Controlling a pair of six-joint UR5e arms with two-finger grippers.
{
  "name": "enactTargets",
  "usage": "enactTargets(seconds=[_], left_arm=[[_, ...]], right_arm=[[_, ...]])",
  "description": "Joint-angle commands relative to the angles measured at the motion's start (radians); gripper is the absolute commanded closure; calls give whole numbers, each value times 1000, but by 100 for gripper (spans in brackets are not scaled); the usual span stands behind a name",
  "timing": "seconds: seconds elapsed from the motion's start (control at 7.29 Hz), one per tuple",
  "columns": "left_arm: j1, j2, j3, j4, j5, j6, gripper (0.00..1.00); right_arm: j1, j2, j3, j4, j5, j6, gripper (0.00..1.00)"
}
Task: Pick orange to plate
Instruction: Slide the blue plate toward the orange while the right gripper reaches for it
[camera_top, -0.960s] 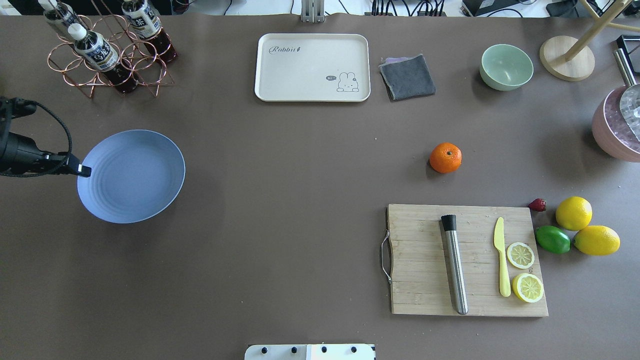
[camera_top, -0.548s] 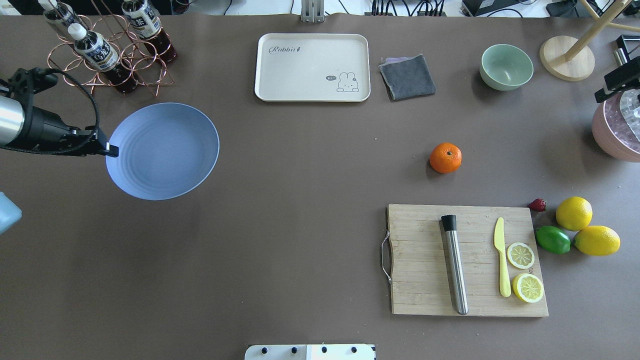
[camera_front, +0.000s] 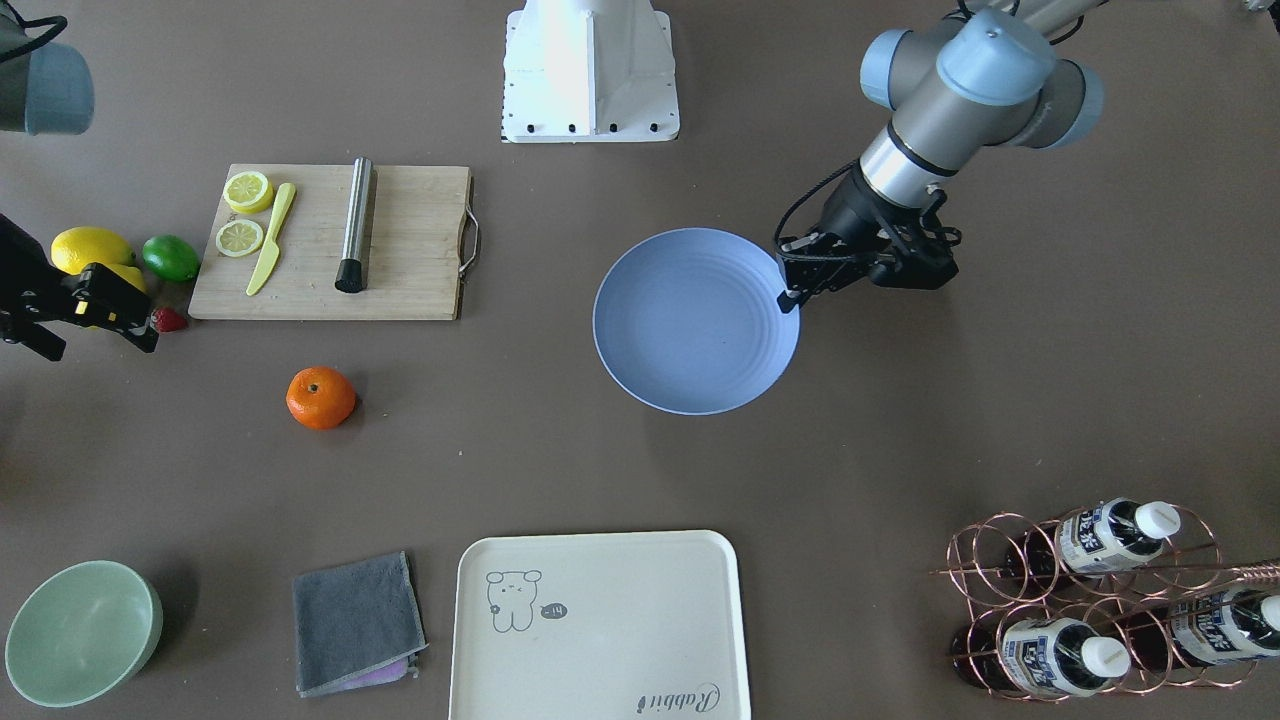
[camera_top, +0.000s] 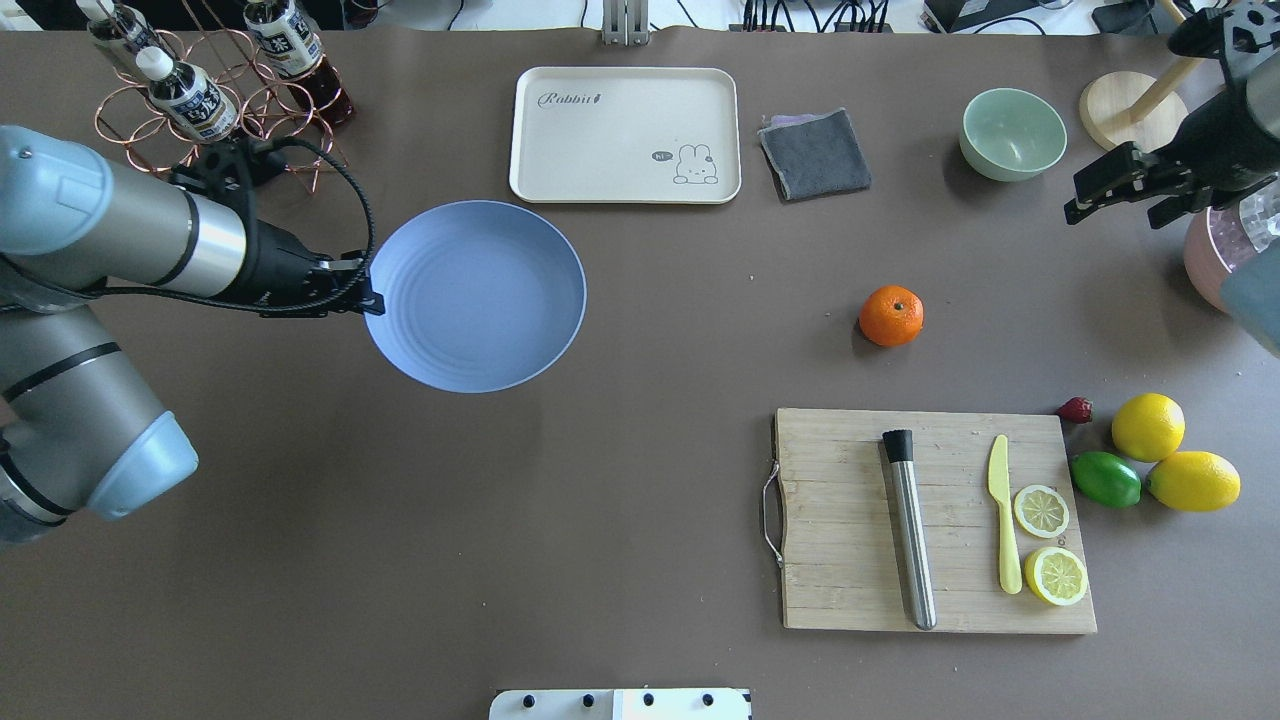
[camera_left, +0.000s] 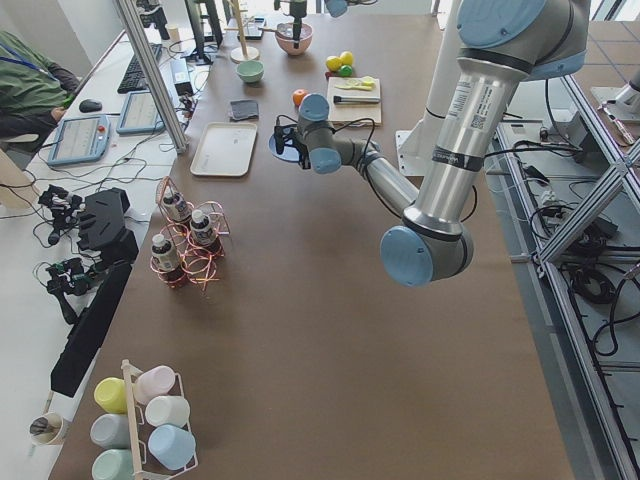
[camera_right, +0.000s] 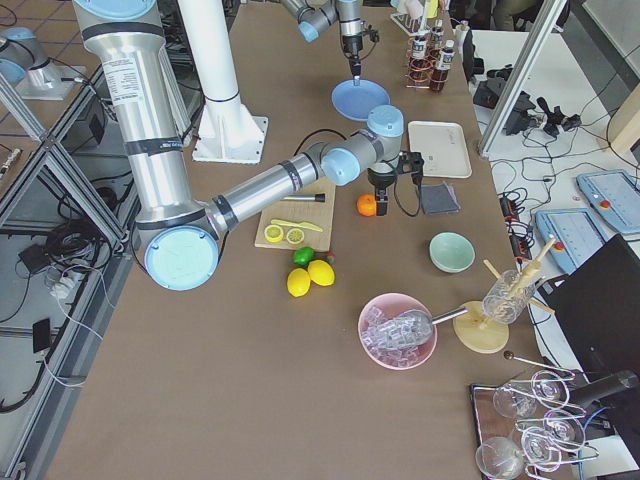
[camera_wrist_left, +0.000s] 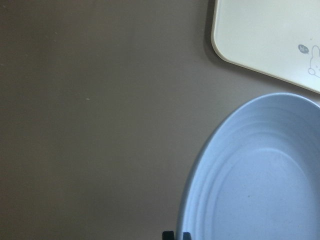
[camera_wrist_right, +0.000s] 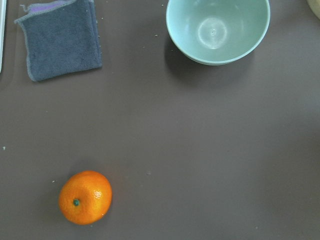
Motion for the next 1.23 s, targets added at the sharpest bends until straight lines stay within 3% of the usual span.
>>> enactTargets(seconds=[0.0, 0.41, 0.69, 0.82, 1.1], left_arm=[[166, -67, 18, 38, 171, -77, 100], [253, -132, 115, 31, 279, -140, 100], [253, -140, 146, 25, 297, -183, 100], [251, -136, 149, 25, 319, -193, 1], [253, -133, 150, -10, 352, -191, 2]], right_arm=[[-112, 17, -4, 26, -82, 92, 0], [-174, 49, -59, 64, -129, 156, 0], [-212, 60, -122, 132, -150, 182, 0], [-221, 81, -136, 133, -150, 204, 0], [-262, 118, -149, 132, -196, 224, 0]])
